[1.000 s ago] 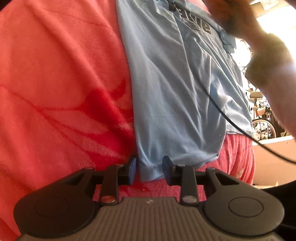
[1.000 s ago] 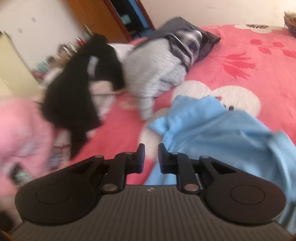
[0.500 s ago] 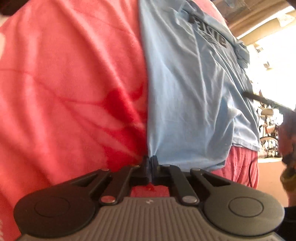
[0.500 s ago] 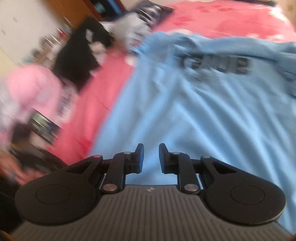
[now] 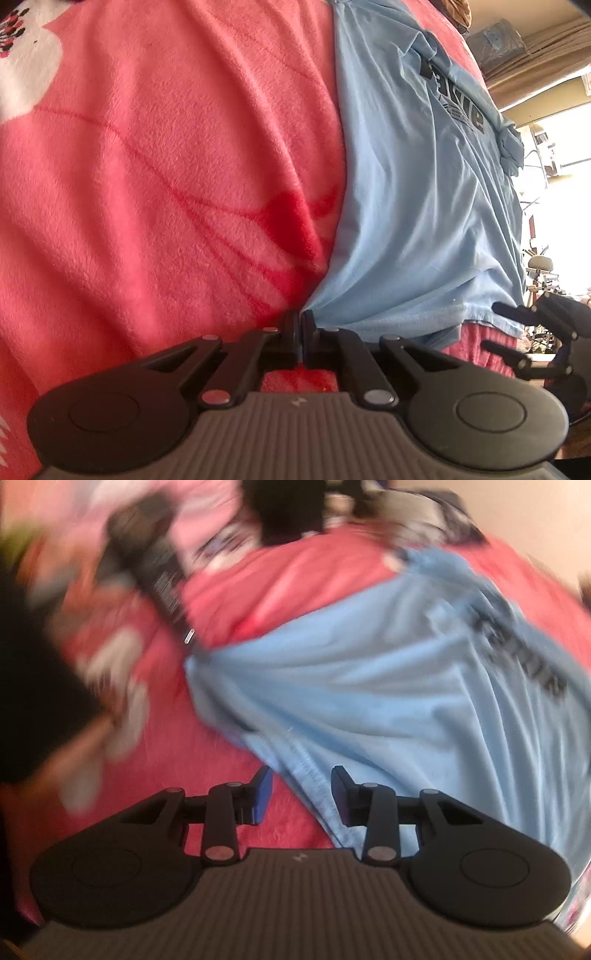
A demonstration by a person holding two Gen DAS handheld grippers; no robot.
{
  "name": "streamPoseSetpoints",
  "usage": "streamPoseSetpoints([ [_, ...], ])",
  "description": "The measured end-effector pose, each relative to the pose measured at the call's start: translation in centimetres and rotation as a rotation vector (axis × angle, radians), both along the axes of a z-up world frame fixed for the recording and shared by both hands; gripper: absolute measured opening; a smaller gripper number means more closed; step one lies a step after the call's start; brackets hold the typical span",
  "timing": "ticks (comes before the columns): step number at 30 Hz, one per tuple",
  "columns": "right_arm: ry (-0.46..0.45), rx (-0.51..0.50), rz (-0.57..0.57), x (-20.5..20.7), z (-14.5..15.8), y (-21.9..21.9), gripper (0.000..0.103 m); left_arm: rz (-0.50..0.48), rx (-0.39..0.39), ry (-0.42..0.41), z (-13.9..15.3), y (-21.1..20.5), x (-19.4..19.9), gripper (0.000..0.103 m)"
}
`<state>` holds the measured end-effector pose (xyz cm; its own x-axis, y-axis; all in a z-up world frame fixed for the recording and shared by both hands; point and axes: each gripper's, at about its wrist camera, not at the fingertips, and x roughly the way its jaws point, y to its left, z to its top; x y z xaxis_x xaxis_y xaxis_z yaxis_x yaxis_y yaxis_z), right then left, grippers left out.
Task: Fold clothes
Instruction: 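Grasp the shirt edge with the right tool while the left tool holds the hem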
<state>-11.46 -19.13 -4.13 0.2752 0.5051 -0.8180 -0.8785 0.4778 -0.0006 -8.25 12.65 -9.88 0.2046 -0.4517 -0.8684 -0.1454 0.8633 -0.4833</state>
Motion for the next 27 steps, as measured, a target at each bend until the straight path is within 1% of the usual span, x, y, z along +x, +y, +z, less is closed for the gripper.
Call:
streamPoseSetpoints([
  [2,-0.055,-0.077,0.075,-1.0,-0.9,0.9,0.034,0.001,0.003,-0.004,0.0,-0.1,0.0,0.002],
  [4,-0.112,-0.149,0.115,-1.5,-1.9,1.5,0.033,0.000,0.006,-0.008,0.0,-0.2,0.0,0.002],
  [6,-0.172,-0.199,0.132,-2.1,-2.5,1.8,0.032,-0.005,0.010,-0.013,0.0,-0.3,0.1,0.002],
  [7,-0.185,-0.197,0.138,-2.5,-2.4,1.9,0.032,-0.008,0.013,-0.015,0.0,-0.3,0.1,0.003],
  [9,-0.186,-0.156,0.145,-3.1,-1.7,1.9,0.031,-0.009,0.014,-0.017,-0.1,-0.4,0.3,0.003],
  [11,-0.182,-0.135,0.152,-3.6,-1.4,2.0,0.025,-0.006,0.014,-0.017,-0.2,-0.7,0.5,0.003],
  [13,-0.172,-0.140,0.156,-3.8,-1.6,2.1,0.014,-0.006,0.014,-0.019,-0.2,-0.8,0.6,0.003],
  [15,-0.154,-0.142,0.152,-3.7,-2.1,2.2,0.011,-0.011,0.018,-0.024,-0.3,-0.8,0.6,0.003],
  [19,-0.168,-0.133,0.144,-3.7,-2.9,3.0,0.009,-0.009,0.021,-0.026,-0.5,-0.9,0.8,0.003],
  [24,-0.210,-0.163,0.161,-3.5,-3.4,3.4,0.009,-0.014,0.020,-0.030,-0.3,-0.2,0.2,0.003],
  [27,-0.206,-0.166,0.158,-3.3,-3.6,3.4,0.009,-0.018,0.019,-0.027,-0.4,-0.3,0.4,0.003],
])
